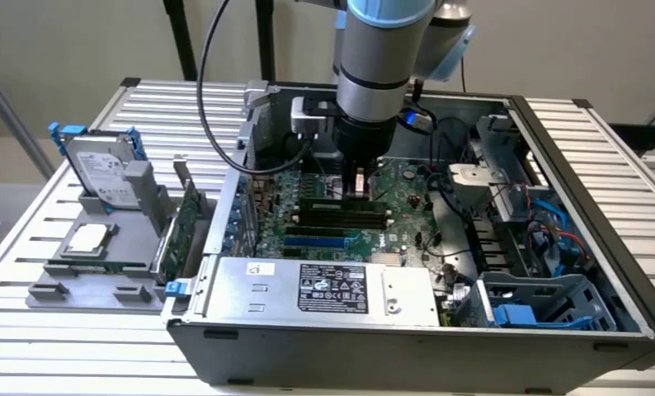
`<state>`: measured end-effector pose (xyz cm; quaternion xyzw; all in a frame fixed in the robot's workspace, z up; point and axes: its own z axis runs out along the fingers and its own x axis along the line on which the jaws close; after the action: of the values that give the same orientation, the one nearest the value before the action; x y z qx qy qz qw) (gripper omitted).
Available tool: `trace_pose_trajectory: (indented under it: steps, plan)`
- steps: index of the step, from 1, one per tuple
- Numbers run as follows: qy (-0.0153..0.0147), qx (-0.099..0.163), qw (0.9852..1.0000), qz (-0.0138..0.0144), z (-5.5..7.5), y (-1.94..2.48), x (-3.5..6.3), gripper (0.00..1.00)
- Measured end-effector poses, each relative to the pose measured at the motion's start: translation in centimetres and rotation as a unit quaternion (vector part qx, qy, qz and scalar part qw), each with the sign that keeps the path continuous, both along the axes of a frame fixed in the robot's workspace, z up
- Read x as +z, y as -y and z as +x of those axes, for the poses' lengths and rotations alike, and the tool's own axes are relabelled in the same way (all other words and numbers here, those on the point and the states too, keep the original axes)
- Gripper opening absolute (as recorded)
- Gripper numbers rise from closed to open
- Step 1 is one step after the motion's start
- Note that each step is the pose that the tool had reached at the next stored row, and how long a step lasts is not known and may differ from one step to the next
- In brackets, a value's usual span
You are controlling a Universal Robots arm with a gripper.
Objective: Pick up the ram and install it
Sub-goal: 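Insert the ram into the slot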
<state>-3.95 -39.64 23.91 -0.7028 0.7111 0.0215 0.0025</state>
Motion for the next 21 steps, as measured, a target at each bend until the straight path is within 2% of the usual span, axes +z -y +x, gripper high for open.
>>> trace_pose_trajectory:
  steps: [6,8,18,19,20,21]
  plan:
    - [0.0000,0.000,1.0000,-0.0068,0.14,0.03,-0.20,0.00]
    - [0.0000,0.000,1.0000,-0.0082,0.21,0.07,-0.26,0.00]
    - [0.0014,0.000,1.0000,-0.0083,0.23,0.44,-0.46,0.00]
    - [0.0021,0.000,1.0000,-0.0083,0.23,0.44,-0.49,0.00]
    - [0.0103,0.000,0.9999,-0.0083,-0.07,0.44,-0.67,0.00]
    - [0.0108,0.000,0.9999,-0.0084,-0.15,0.44,-0.70,0.00]
